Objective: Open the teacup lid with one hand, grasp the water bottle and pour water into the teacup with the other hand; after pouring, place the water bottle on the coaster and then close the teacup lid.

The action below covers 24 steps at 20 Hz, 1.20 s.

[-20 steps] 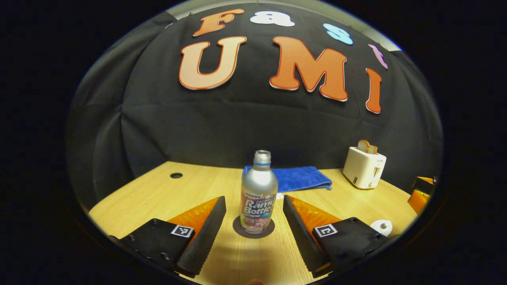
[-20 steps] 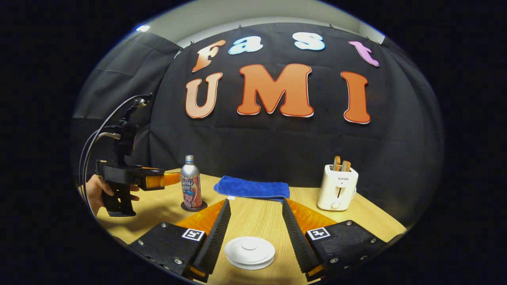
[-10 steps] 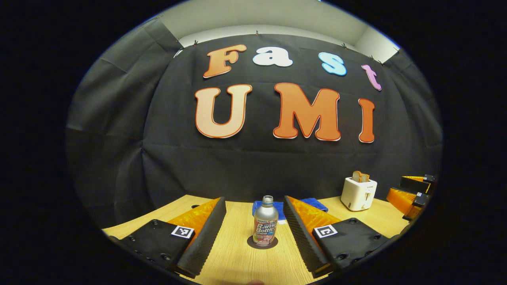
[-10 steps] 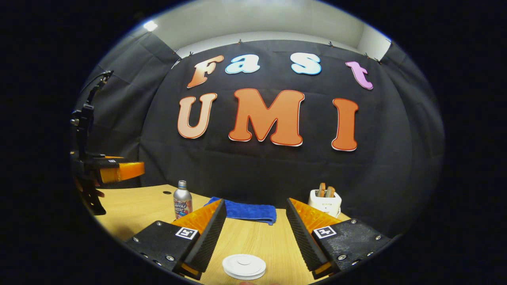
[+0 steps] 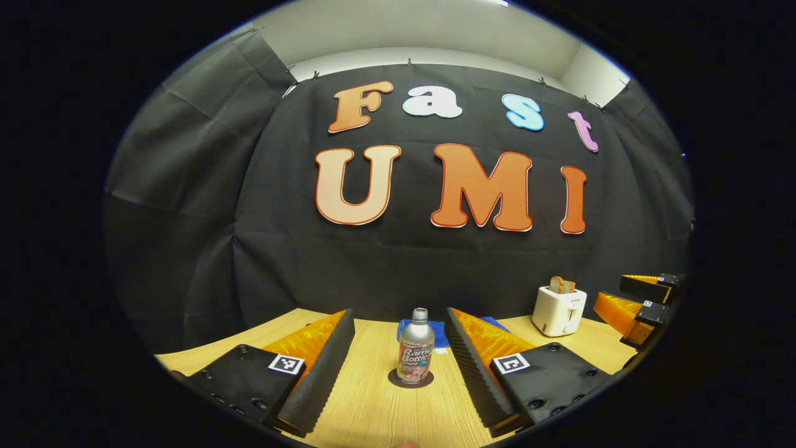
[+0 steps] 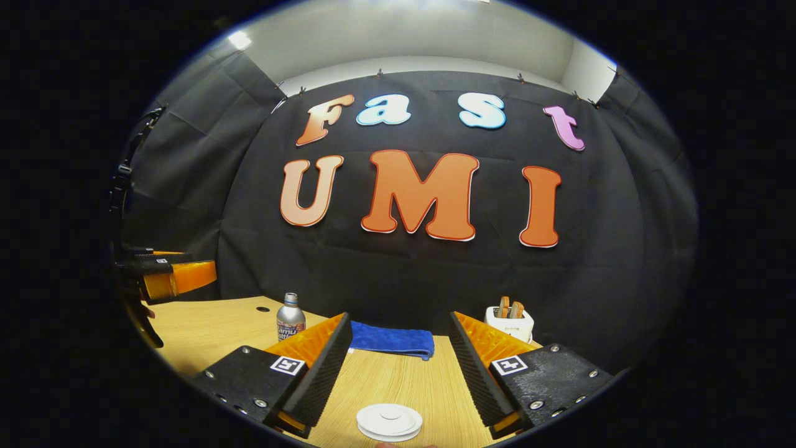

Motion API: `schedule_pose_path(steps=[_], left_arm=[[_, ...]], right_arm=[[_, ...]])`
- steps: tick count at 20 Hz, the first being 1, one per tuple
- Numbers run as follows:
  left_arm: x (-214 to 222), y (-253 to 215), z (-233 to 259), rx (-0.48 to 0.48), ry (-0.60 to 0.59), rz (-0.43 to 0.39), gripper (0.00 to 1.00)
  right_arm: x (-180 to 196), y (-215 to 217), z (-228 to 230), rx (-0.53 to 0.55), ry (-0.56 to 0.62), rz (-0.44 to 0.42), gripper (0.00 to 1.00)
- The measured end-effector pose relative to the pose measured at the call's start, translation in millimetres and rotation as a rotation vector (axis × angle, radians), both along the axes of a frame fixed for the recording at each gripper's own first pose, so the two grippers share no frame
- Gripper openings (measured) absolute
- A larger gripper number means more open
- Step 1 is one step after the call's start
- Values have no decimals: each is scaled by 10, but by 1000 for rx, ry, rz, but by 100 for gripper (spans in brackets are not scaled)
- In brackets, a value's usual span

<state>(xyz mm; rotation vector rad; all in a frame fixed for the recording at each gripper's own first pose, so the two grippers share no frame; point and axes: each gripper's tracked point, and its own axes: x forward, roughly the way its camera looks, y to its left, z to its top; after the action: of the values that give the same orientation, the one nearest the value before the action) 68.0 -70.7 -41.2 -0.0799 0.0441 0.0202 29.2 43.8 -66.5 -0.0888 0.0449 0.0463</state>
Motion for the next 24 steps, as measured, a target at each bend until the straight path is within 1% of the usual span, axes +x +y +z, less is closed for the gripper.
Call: schedule_pose_path(steps=[2,6,11,13,15,17,19,22,24], left_arm=[[-4,-37,-24,-8,0,-11,94],[-23,-81,25,32,-15,-17,95],[-12,-168,52,51,-25,-29,94],[-12,-197,77,49,-28,-33,95],[-15,-262,66,21,-22,-53,94],[-7,-292,30,0,-6,-67,94],[-4,-283,48,-3,3,-64,95],[18,-270,74,-1,21,-73,94],[31,-248,96,6,28,-68,94]], right_arm=[[14,-11,10,2,-7,-2,93],[8,-19,2,19,-10,-10,93],[10,-28,8,27,-13,-26,93],[1,-41,6,19,-3,-37,93],[-15,-42,37,-4,4,-49,94],[-57,-42,151,-10,-17,-45,93],[-84,-34,184,-9,-22,-34,93],[-77,-54,229,-37,-19,-40,94],[-82,-63,267,-38,-24,-44,93]])
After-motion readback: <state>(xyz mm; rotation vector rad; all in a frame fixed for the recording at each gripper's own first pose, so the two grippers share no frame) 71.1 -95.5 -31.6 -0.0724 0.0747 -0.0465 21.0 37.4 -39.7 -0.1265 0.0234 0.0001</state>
